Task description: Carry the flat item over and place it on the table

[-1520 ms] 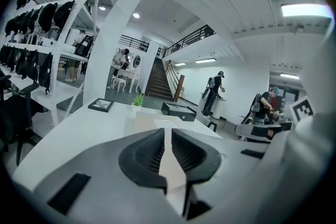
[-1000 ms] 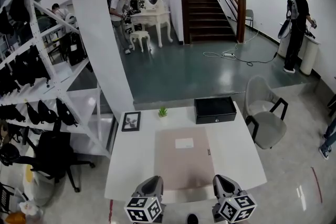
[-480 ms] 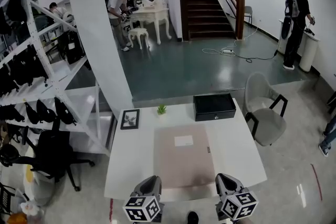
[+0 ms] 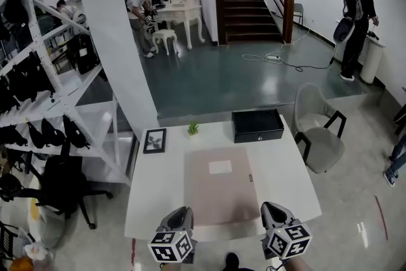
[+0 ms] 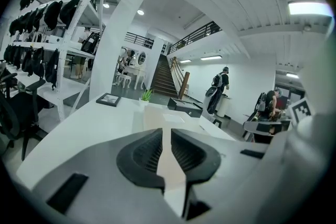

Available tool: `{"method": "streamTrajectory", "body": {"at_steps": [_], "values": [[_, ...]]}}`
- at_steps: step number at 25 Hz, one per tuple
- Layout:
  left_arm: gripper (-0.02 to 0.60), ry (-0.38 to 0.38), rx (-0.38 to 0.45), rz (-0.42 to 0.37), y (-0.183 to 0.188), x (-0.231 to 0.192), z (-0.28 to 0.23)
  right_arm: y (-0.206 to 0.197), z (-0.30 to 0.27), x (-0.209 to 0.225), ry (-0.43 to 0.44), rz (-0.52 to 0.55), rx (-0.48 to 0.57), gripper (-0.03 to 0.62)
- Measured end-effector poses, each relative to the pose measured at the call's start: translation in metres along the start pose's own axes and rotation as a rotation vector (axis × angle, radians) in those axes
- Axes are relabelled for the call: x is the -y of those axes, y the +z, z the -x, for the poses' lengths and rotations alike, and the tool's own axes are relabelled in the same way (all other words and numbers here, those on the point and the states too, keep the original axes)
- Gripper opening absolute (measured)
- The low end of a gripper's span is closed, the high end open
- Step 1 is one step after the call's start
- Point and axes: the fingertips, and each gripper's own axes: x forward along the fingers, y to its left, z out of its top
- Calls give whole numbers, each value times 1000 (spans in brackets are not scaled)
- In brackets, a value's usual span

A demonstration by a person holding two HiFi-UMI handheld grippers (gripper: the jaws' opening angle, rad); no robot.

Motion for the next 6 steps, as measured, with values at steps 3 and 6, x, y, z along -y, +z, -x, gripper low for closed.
{"method": "streamTrajectory", "body": {"at_steps": [3,6], "values": [[35,1,3,-6,5,-1,-7,2,-5,1,6,19,-3,0],[35,3,6,-9,9,-2,-13,4,-10,-1,17,29,-7,0]]}}
